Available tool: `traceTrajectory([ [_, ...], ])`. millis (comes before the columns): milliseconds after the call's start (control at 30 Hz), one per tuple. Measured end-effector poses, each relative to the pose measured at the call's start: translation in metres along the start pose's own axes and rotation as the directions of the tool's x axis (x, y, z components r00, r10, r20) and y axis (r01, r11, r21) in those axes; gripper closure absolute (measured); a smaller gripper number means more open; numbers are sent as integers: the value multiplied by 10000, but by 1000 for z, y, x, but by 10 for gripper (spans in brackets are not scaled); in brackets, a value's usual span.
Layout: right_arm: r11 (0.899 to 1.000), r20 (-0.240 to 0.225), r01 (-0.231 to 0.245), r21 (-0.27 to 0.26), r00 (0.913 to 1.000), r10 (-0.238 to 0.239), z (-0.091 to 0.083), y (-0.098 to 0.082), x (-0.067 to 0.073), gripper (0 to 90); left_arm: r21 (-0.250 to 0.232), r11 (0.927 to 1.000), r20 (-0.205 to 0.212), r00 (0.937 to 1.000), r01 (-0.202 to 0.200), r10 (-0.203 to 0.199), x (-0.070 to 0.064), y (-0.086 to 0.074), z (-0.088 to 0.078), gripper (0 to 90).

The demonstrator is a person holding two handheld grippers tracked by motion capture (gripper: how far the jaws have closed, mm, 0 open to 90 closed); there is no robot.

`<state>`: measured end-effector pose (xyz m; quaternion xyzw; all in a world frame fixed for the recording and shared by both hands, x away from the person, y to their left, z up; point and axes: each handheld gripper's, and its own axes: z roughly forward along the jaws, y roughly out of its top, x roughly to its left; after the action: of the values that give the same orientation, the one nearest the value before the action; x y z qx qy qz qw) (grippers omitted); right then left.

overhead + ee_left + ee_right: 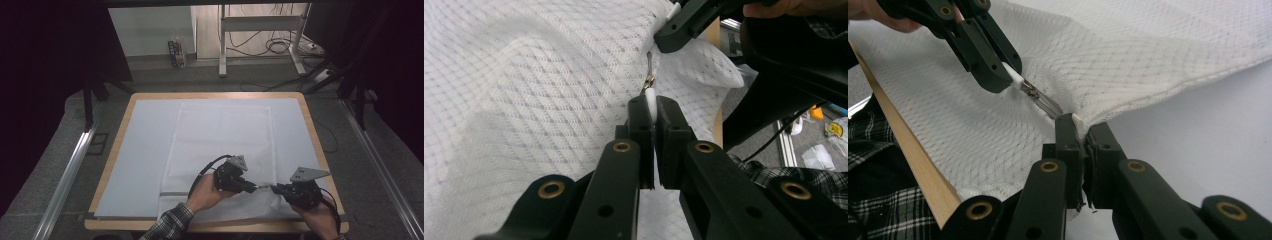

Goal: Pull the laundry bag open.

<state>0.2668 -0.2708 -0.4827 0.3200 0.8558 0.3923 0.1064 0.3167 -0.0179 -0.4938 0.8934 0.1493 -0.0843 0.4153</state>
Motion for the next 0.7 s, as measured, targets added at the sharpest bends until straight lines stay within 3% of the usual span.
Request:
traceTrajectory([
  [200,9997,340,16,254,9994,-24,1,-1,1,854,113,9999,-174,9998,-53,54,-2,-2,-2,877],
  [267,9997,190,-83,217,9998,79,1,-2,0,854,126,9999,-204,9998,-59,62,-4,-2,-2,877],
  [500,9994,294,-27,341,9996,17,2,-1,1,854,275,9995,-410,9990,-170,181,-6,-3,-2,877],
  [567,9990,558,-46,452,9984,21,2,-2,0,854,313,9994,-538,9984,-164,181,-5,-4,-3,876],
  [700,9989,610,-209,430,9980,183,0,-5,-4,854,260,9997,-512,9987,-30,44,-4,-7,-9,876],
])
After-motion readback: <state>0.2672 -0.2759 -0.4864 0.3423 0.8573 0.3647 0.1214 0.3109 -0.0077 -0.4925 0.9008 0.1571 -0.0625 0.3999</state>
